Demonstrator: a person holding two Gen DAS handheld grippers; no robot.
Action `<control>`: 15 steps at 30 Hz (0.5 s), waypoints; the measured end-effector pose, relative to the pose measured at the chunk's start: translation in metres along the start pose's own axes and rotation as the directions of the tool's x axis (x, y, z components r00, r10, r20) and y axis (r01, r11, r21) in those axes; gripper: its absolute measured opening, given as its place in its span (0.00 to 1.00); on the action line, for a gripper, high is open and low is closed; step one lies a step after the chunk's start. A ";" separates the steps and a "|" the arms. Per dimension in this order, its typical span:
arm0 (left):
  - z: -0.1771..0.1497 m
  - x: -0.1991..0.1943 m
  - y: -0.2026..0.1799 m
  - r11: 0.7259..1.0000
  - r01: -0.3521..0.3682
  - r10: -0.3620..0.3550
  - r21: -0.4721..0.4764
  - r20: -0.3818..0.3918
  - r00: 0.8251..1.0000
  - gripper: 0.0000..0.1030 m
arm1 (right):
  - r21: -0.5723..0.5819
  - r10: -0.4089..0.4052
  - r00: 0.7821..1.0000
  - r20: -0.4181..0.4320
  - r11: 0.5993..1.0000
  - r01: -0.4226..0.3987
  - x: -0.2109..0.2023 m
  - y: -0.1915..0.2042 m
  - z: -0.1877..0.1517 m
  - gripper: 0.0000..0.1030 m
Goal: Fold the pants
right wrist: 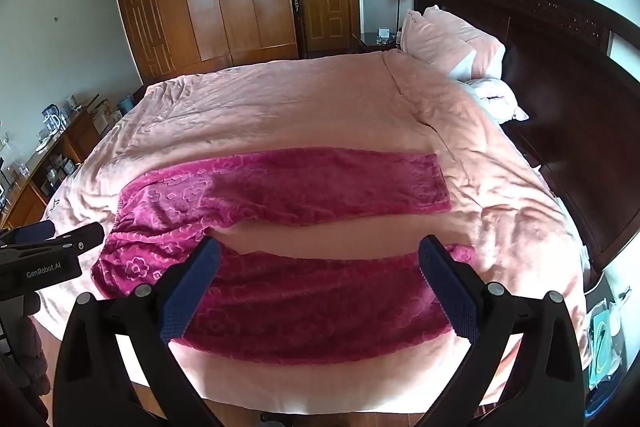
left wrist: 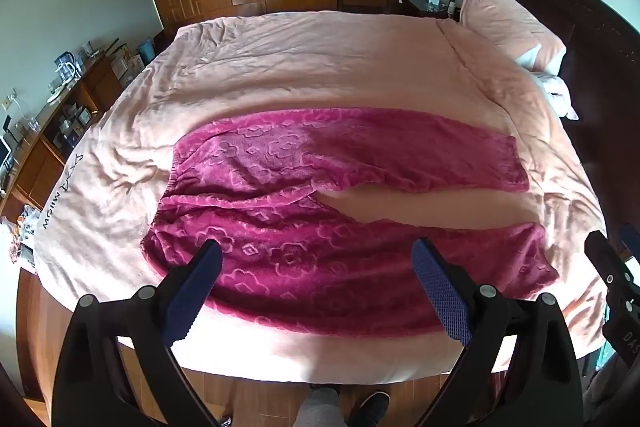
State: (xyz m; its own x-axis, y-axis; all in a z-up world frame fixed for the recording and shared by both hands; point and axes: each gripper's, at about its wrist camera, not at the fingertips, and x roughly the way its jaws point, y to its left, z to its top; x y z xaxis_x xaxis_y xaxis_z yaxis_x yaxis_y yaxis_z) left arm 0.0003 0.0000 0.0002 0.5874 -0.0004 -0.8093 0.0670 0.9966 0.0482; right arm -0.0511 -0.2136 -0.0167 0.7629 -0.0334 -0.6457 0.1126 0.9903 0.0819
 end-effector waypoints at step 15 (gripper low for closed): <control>0.003 0.004 0.001 1.000 -0.002 0.002 -0.002 -0.001 1.000 0.92 | -0.002 -0.002 1.000 -0.004 1.000 0.002 0.006 0.001 0.003 0.97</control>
State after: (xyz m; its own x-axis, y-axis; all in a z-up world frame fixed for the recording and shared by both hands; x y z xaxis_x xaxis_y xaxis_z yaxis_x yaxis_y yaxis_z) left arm 0.0053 0.0009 -0.0011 0.5868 0.0017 -0.8097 0.0645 0.9967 0.0488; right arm -0.0442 -0.2130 -0.0178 0.7603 -0.0351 -0.6486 0.1131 0.9904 0.0790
